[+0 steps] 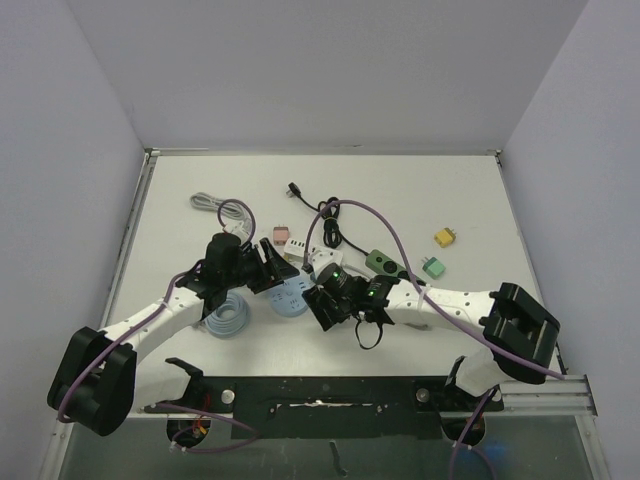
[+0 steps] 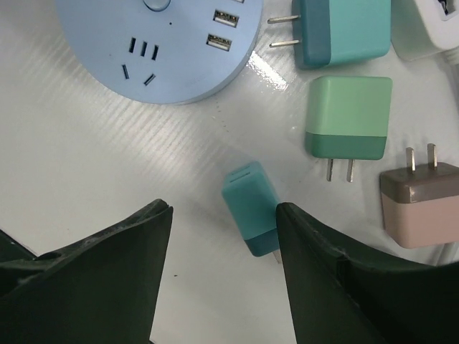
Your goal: Insert the plug
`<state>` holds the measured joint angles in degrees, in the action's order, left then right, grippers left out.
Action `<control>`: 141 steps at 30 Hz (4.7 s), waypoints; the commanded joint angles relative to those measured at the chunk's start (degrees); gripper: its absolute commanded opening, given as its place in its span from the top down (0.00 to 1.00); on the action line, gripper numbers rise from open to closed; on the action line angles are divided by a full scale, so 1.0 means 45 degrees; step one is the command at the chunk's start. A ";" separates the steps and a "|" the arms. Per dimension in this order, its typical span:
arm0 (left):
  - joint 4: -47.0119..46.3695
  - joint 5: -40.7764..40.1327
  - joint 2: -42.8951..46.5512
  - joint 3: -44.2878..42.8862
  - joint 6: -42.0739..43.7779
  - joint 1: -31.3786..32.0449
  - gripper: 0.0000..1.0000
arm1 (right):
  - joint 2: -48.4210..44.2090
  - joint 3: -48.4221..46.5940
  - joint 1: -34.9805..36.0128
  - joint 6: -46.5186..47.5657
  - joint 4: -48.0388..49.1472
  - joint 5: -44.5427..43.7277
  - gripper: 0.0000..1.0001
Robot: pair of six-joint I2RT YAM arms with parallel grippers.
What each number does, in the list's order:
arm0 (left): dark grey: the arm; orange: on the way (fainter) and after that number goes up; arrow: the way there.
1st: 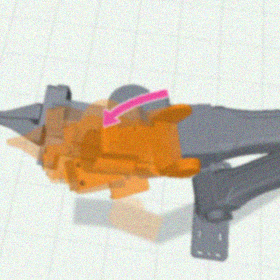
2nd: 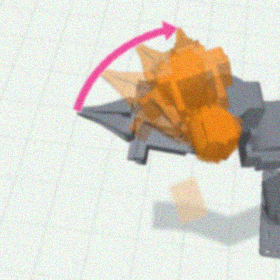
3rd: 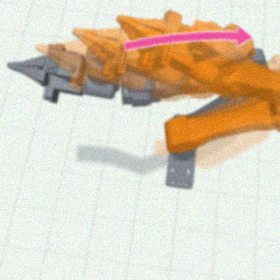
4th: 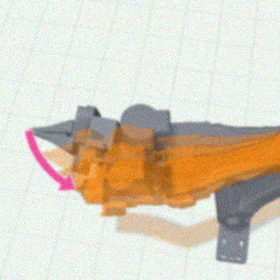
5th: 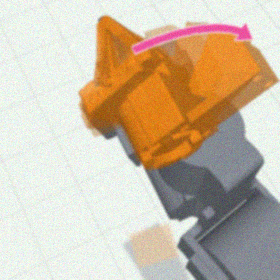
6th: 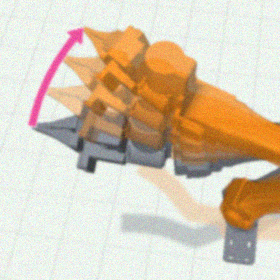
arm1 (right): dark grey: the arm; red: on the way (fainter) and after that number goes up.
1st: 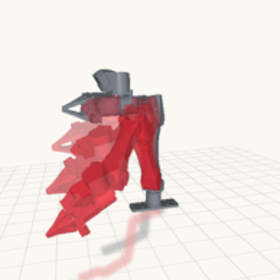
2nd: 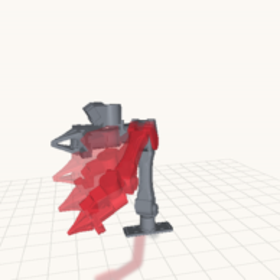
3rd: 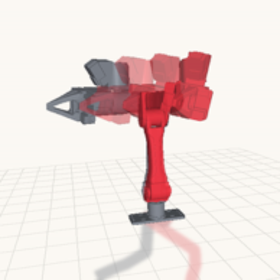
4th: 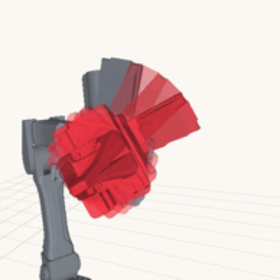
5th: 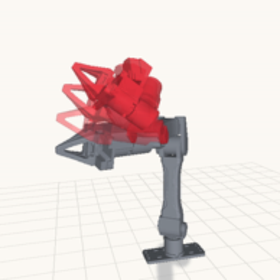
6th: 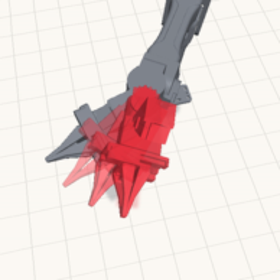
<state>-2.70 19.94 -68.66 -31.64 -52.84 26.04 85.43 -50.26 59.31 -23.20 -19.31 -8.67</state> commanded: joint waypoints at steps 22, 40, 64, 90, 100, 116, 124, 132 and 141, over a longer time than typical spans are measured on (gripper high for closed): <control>-0.0391 0.0431 0.1976 0.0151 0.2182 -0.0089 0.40 | -0.1388 0.0420 -0.1655 0.3857 0.1218 0.4371 0.87; -0.3358 0.6334 0.4592 0.0742 0.2851 0.0622 0.39 | -0.3666 -0.0356 -0.2802 0.3360 0.3537 1.2393 0.87; -0.4644 0.8636 0.5428 0.1010 0.5569 0.1083 0.58 | -0.3298 -0.0667 -0.2966 0.2922 0.4843 1.5059 0.87; 0.3604 0.3906 0.2686 -0.2501 1.7023 0.0913 0.98 | -0.5936 0.2034 -0.4910 0.2182 0.4781 1.2137 0.29; 0.5187 0.1419 0.1217 -0.3638 1.8577 0.0892 0.96 | -0.5983 0.2946 -0.4967 0.1485 0.5391 1.0436 0.29; 0.6121 0.1875 -0.2105 -0.4594 1.9438 0.0814 0.96 | -0.6095 0.3825 -0.5013 0.0964 0.6436 1.0305 0.30; 0.5642 0.1608 -0.2798 -0.4490 1.9402 0.0814 0.96 | -0.6132 0.4094 -0.5035 0.0818 0.6813 1.0363 0.30; 0.5070 0.1029 -0.3072 -0.4254 1.9422 0.0813 0.96 | -0.6132 0.4210 -0.5036 0.0839 0.6881 1.0324 0.30; 0.6643 0.0449 -0.3150 -0.4806 1.9638 0.0834 0.96 | -0.6047 0.4160 -0.5035 0.0893 0.6860 1.0305 0.30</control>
<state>22.94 24.38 -82.32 -50.61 33.76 29.91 58.81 -31.07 37.08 -19.38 7.75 38.09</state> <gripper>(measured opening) 0.240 0.704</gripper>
